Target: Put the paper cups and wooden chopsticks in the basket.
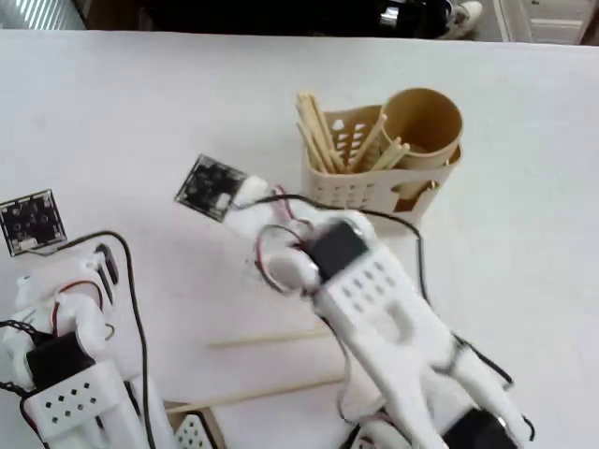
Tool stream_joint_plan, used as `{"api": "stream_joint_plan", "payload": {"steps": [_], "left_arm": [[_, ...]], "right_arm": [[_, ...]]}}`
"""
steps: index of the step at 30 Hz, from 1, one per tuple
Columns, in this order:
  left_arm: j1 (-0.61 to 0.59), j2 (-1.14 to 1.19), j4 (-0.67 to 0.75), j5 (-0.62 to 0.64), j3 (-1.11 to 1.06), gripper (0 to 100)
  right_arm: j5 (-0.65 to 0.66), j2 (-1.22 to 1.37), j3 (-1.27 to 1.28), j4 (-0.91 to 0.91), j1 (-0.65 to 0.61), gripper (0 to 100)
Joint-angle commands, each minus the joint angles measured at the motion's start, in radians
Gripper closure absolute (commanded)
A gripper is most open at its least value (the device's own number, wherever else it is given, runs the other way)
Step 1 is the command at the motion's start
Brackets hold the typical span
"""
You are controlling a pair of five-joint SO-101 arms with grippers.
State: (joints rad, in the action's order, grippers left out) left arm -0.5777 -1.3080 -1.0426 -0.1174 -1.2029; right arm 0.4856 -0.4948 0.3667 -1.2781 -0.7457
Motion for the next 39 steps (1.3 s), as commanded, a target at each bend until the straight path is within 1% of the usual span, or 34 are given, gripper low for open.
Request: {"api": "stream_joint_plan", "payload": {"steps": [1,6,12,18,22,25,28,30,31,34,35,36,39], "left_arm": [[-0.004,-0.019,0.023,0.011,0.008,80],[-0.004,-0.019,0.023,0.011,0.008,80],[-0.004,-0.019,0.023,0.011,0.008,80],[-0.004,-0.019,0.023,0.011,0.008,80],[-0.004,-0.019,0.023,0.012,0.008,80],[-0.004,-0.019,0.023,0.012,0.006,80],[-0.004,-0.019,0.023,0.012,0.006,80],[-0.004,-0.019,0.023,0.014,0.002,80],[-0.002,-0.019,0.023,0.014,-0.002,80],[0.001,-0.019,0.025,0.014,-0.003,80],[0.001,-0.019,0.025,0.014,-0.003,80],[0.001,-0.019,0.025,0.014,-0.003,80],[0.002,-0.019,0.026,0.014,-0.003,80]], "right_arm": [[-0.014,-0.179,-0.023,0.062,-0.007,98.1],[-0.02,-0.331,-0.023,0.225,0.054,98.1],[-0.17,-0.406,-0.023,0.506,0.206,98.1],[-0.354,-0.369,-0.008,0.708,0.354,98.1],[-0.446,-0.318,0.057,0.816,0.432,98.1],[-0.473,-0.271,0.16,0.928,0.464,98.1],[-0.465,-0.232,0.261,1.015,0.476,98.1],[-0.465,-0.22,0.288,1.029,0.483,96.2],[-0.465,-0.22,0.29,1.018,0.483,92.9],[-0.465,-0.232,0.256,0.947,0.478,78.5],[-0.465,-0.246,0.235,0.906,0.476,76.3],[-0.465,-0.262,0.206,0.862,0.476,76.4],[-0.465,-0.326,0.118,0.72,0.476,81.2]]}}
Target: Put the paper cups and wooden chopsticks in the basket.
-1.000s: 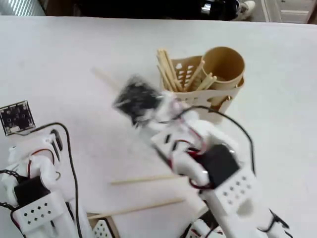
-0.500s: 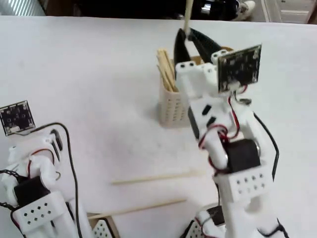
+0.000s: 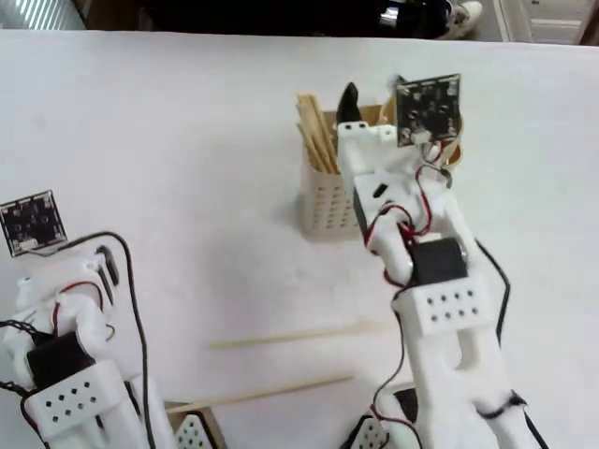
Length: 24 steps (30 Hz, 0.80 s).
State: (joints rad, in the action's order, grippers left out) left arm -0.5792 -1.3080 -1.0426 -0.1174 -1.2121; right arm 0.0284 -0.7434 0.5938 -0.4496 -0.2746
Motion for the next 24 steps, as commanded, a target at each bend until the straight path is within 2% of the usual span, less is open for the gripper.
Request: {"api": "stream_joint_plan", "payload": {"steps": [1,7,10,14,18,24], "left_arm": [[0.01,-0.019,0.034,0.014,0.006,80],[0.093,-0.019,0.044,0.008,0.018,80],[0.133,-0.019,0.04,-0.017,0.051,80],[0.219,-0.019,0.026,-0.12,0.104,80],[0.337,-0.015,-0.049,-0.242,0.176,80],[0.591,-0.013,-0.279,-0.377,0.33,78]], "right_arm": [[-0.008,-0.102,-0.132,-0.156,0.007,83.0],[-0.017,-0.257,-0.115,-0.532,0.012,89.9],[-0.015,-0.321,-0.02,-0.607,0.038,93.8],[0.017,-0.378,0.143,-0.541,0.182,98.0],[0.023,-0.403,0.325,-0.412,0.298,98.1],[-0.121,-0.395,0.517,-0.183,0.4,98.1]]}}
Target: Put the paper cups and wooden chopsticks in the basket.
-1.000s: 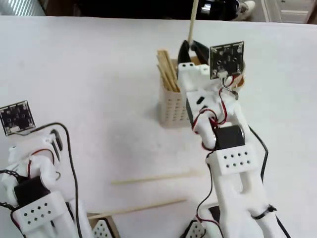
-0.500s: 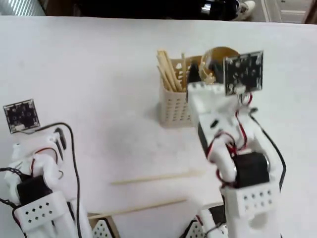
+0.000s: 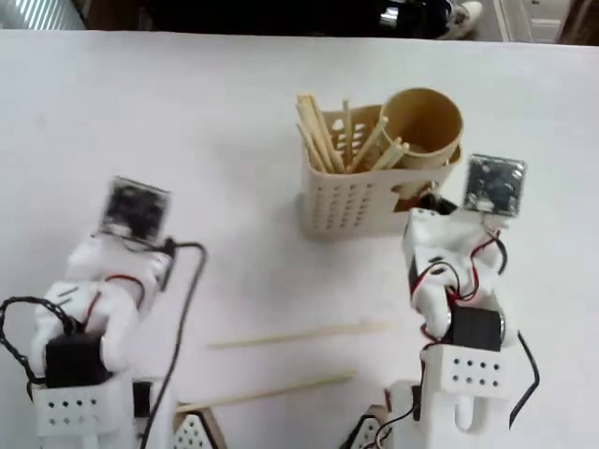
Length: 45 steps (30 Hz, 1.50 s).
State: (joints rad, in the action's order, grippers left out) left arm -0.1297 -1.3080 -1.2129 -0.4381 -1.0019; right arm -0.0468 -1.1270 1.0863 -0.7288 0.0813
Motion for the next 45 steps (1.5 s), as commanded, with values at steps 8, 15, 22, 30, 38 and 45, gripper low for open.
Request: {"api": "stream_joint_plan", "payload": {"steps": [8,15,22,30,38,45], "left_arm": [[0.481,0.056,-0.382,-0.278,0.172,71],[0.642,0.389,-0.356,-0.305,0.157,71],[0.816,0.705,-0.276,-0.255,0.149,71],[1.004,0.885,-0.137,-0.089,0.149,68],[1.05,1.096,0.035,0.0,0.152,68],[1.05,1.132,0.091,0.06,0.153,75]], "right_arm": [[-0.057,-0.008,0.057,0.148,0.101,98.1],[-0.054,-0.008,0.092,0.213,0.142,98.1],[-0.017,-0.008,0.092,0.211,0.143,98.1],[0.003,-0.008,0.092,0.211,0.143,98.1],[0.003,-0.008,0.092,0.214,0.143,98.1],[0.005,-0.016,0.092,0.214,0.145,98.1]]}}
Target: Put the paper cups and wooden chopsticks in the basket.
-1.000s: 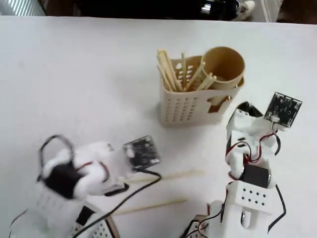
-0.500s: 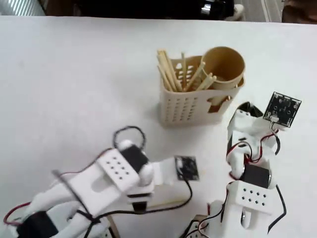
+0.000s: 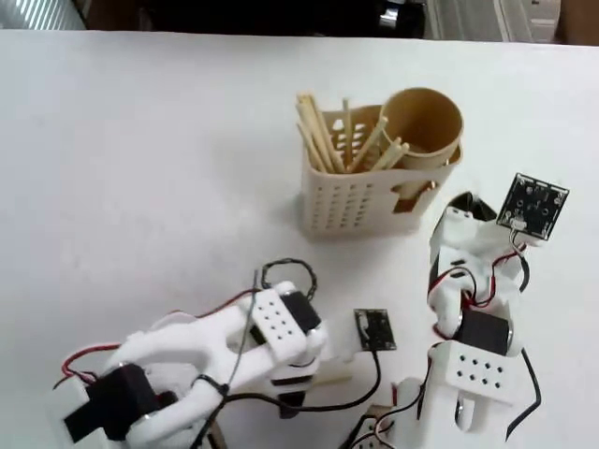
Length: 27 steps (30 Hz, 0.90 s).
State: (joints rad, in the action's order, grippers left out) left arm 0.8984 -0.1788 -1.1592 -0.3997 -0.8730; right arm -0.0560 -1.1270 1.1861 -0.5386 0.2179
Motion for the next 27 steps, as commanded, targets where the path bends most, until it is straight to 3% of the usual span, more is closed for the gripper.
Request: {"api": "stream_joint_plan", "payload": {"steps": [1,6,14,21,24,27], "left_arm": [[0.022,0.005,0.044,0.021,0.025,79],[0.022,0.008,0.075,0.021,0.018,99],[0.022,0.002,0.101,0.018,-0.009,98],[-0.005,0.002,0.094,-0.216,0.043,98],[-0.005,0.001,0.051,-0.296,0.061,92],[-0.007,0.001,0.009,-0.267,0.087,83]], "right_arm": [[0.014,-0.016,-0.008,0.024,0.008,98.1],[0.014,-0.018,-0.009,0.025,0.008,98.1],[0.014,-0.018,-0.009,0.025,0.008,98.1],[0.044,-0.012,-0.009,0.025,0.008,98.1],[0.051,-0.01,-0.009,0.027,0.008,98.1],[0.052,-0.01,-0.009,0.027,0.008,98.1]]}}
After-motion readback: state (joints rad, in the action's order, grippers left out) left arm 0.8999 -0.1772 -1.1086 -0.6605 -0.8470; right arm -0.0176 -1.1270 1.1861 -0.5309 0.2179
